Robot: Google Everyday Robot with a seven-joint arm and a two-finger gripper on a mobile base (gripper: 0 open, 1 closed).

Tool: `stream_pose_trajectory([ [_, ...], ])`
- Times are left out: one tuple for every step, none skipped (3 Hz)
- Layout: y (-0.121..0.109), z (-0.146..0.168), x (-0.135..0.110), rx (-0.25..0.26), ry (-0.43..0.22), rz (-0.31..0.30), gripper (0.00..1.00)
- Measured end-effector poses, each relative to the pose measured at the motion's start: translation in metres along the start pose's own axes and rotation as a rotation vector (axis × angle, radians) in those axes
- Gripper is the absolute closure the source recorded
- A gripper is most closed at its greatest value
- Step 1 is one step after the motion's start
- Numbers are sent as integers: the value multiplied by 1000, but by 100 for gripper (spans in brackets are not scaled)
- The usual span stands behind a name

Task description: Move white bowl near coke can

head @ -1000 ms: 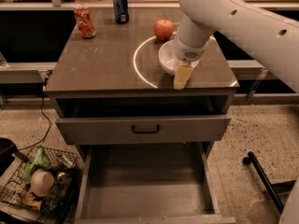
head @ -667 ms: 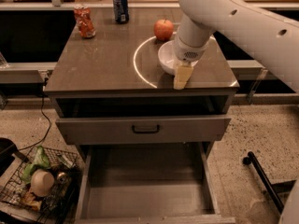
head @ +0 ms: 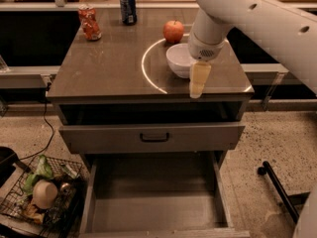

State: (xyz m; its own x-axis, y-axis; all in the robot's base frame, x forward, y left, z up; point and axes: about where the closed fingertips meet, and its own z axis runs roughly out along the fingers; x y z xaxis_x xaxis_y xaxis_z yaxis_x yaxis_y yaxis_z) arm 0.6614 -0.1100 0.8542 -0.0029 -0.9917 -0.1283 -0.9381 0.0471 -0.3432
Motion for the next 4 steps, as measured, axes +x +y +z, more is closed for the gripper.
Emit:
stream_pose_trajectory([
  [-1, -1, 0, 1, 0, 1, 0],
  [0, 1, 0, -2, 1, 0, 14],
  [1, 2, 0, -4, 1, -1, 38],
  [1, 5, 0, -8, 2, -2, 69],
])
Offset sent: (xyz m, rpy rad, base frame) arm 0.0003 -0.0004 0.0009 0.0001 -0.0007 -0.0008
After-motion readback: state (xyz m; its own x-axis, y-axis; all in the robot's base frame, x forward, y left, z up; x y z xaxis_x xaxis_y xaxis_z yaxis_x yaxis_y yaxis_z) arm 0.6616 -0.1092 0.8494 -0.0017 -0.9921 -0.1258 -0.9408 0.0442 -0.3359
